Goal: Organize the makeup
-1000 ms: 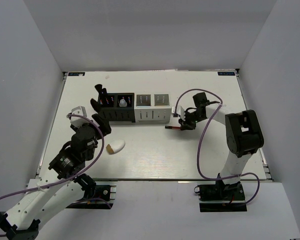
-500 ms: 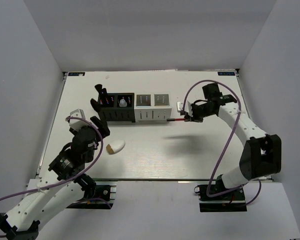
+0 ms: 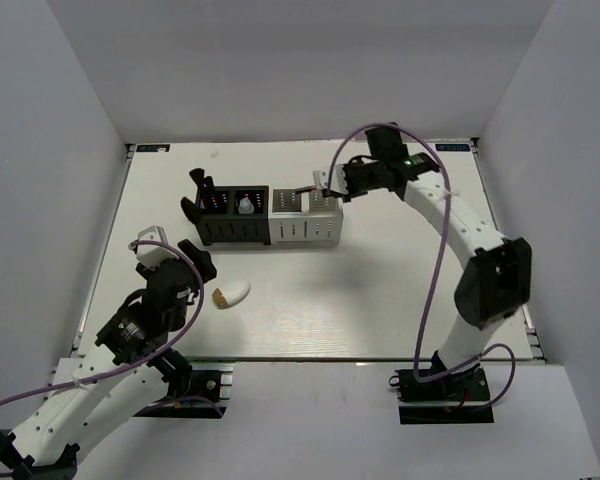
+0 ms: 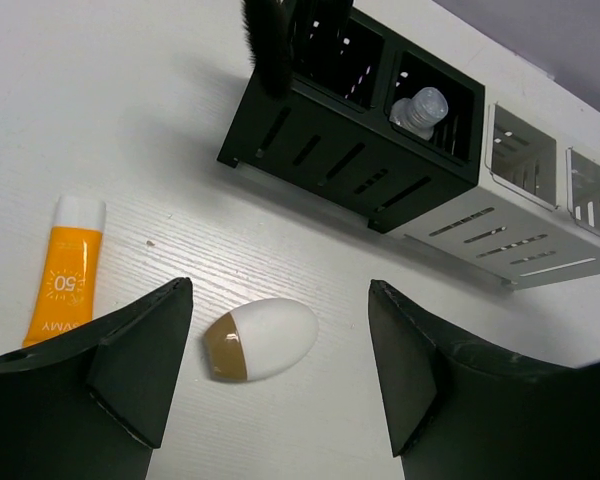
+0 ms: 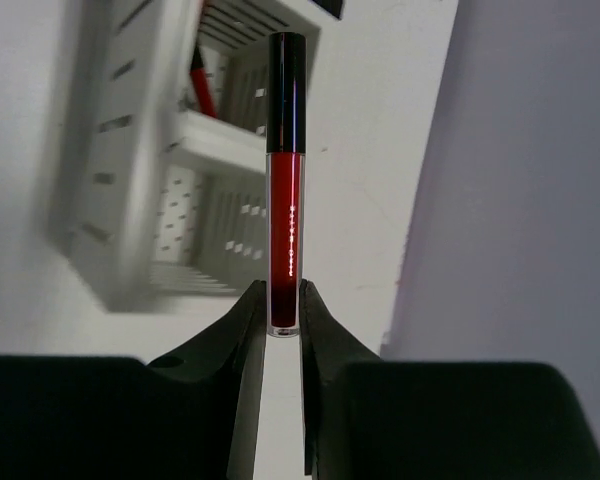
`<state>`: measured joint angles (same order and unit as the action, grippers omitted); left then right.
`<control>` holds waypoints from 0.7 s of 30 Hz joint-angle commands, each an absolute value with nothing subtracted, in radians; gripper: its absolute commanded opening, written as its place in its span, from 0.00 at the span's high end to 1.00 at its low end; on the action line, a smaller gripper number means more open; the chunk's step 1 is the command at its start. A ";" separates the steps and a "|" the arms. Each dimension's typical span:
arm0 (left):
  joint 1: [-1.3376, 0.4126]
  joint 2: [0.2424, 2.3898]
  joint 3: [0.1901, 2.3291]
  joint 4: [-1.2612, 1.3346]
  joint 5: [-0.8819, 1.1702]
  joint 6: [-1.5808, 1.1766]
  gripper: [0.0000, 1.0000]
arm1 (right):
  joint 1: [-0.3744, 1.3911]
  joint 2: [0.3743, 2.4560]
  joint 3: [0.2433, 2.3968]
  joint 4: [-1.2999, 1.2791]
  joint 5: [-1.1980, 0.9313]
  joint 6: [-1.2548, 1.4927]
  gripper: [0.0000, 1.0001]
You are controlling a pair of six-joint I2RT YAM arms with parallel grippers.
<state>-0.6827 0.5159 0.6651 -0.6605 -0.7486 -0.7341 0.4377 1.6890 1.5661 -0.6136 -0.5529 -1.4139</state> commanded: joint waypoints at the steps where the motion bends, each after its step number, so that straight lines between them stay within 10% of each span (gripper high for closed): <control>1: -0.684 0.511 0.680 -0.707 -0.762 -0.758 0.19 | 0.498 1.803 1.735 -0.577 -0.448 -1.503 1.00; 21: -0.684 0.498 0.649 -0.664 -0.735 -0.739 0.19 | 0.583 1.943 1.905 -0.755 -0.290 -1.835 1.00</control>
<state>-0.6827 0.4854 0.6567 -0.6945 -0.7444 -0.7559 0.5564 1.9232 1.8759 -0.7437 -0.3248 -1.7782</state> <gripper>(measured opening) 0.811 0.206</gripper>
